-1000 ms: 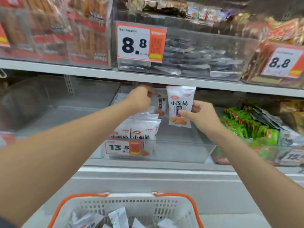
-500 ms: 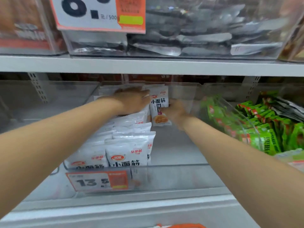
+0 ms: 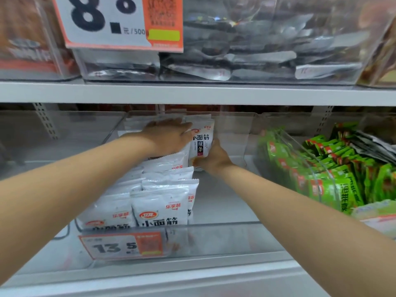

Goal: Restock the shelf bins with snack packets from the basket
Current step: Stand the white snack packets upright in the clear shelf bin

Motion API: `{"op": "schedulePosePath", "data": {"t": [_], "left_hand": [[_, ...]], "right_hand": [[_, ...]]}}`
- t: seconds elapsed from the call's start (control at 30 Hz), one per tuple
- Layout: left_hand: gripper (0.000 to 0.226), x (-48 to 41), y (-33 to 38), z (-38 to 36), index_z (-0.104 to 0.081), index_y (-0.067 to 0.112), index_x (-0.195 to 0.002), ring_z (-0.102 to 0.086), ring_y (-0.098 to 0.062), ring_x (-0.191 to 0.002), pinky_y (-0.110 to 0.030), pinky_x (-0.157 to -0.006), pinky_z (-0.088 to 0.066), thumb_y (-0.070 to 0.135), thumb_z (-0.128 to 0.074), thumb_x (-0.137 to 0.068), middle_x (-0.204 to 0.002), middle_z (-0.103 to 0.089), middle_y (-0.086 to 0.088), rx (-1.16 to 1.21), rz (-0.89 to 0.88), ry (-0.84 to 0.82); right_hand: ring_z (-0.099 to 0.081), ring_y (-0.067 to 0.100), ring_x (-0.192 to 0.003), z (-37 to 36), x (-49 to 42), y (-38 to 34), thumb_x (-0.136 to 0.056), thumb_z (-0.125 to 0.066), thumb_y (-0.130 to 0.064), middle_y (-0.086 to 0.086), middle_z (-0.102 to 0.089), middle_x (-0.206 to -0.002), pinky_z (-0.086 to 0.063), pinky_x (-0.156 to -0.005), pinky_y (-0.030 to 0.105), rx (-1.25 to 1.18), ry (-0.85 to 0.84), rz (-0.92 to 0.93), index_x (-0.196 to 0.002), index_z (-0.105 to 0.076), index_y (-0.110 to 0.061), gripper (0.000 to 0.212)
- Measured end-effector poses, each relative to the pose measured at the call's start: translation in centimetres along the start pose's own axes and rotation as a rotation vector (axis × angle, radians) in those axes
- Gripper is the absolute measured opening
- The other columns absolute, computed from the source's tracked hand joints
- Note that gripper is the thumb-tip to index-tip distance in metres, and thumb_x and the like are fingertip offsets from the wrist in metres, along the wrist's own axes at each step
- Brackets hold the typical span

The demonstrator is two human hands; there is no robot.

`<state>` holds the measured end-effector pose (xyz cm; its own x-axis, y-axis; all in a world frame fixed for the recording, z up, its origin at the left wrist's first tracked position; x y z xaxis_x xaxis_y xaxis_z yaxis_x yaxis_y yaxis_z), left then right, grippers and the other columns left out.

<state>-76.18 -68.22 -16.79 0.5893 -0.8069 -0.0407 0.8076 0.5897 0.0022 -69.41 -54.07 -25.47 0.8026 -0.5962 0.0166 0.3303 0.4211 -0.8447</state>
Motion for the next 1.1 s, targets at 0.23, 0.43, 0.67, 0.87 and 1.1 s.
{"op": "schedulePosePath", "data": {"t": [0.23, 0.43, 0.67, 0.87, 1.1], "left_hand": [[0.057, 0.1, 0.0, 0.0, -0.012, 0.036, -0.154, -0.005, -0.018, -0.150, -0.044, -0.121, -0.009, 0.055, -0.010, -0.100, -0.163, -0.004, 0.007, 0.017, 0.005, -0.003], [0.055, 0.2, 0.1, 0.1, -0.016, 0.037, -0.153, -0.005, -0.017, -0.150, -0.044, -0.121, -0.009, 0.055, -0.012, -0.101, -0.163, -0.005, 0.008, 0.028, 0.020, -0.005], [0.056, 0.8, 0.2, 0.7, -0.015, 0.035, -0.154, -0.002, -0.017, -0.151, -0.043, -0.122, -0.006, 0.054, -0.011, -0.101, -0.163, -0.003, 0.006, 0.094, 0.012, -0.033], [0.049, 5.7, 1.3, 2.9, -0.047, 0.021, -0.142, -0.042, -0.026, -0.135, -0.037, -0.112, -0.033, 0.045, -0.027, -0.104, -0.149, -0.045, -0.004, 0.362, 0.051, 0.024], [0.012, 16.0, 5.3, 2.7, -0.060, 0.017, -0.086, -0.055, -0.028, -0.094, -0.042, -0.079, -0.046, 0.021, -0.050, -0.091, -0.093, -0.064, -0.006, 0.294, 0.072, 0.516]], "right_hand": [[-0.058, 0.019, -0.104, 0.6, 0.3, 0.1, -0.076, -0.081, -0.020, 0.002, -0.062, -0.118, -0.046, -0.082, 0.028, -0.009, -0.007, -0.021, -0.113, -0.035, -0.019, 0.058], [-0.060, 0.024, -0.111, 0.3, 0.3, 0.1, -0.074, -0.080, -0.032, 0.005, -0.063, -0.123, -0.050, -0.095, 0.038, 0.162, 0.030, -0.052, -0.116, -0.054, -0.012, 0.053], [-0.056, 0.026, -0.116, 0.9, 1.4, -0.5, -0.076, -0.080, -0.037, 0.007, -0.057, -0.130, -0.048, -0.091, 0.034, 0.223, 0.005, -0.108, -0.126, -0.046, -0.011, 0.066], [-0.066, 0.022, -0.089, 2.7, 6.6, -3.7, -0.085, -0.072, -0.022, 0.004, -0.066, -0.100, -0.052, -0.072, 0.029, 0.063, 0.137, 0.077, -0.115, -0.050, -0.014, 0.038], [-0.055, 0.016, -0.073, 4.2, 18.8, -5.1, -0.079, -0.060, -0.012, -0.008, -0.056, -0.072, -0.043, -0.067, 0.031, 0.134, 0.465, 0.352, -0.087, -0.062, -0.019, 0.010]]}}
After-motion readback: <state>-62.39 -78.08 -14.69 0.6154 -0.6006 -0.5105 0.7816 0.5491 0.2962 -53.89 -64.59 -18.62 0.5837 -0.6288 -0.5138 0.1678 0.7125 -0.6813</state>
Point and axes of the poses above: each hand's wrist, its own x-axis away from the middle knuckle, its own z-axis out of the back of the hand, y = z × x, the point moved 1 cm from there along -x, towards the middle knuckle
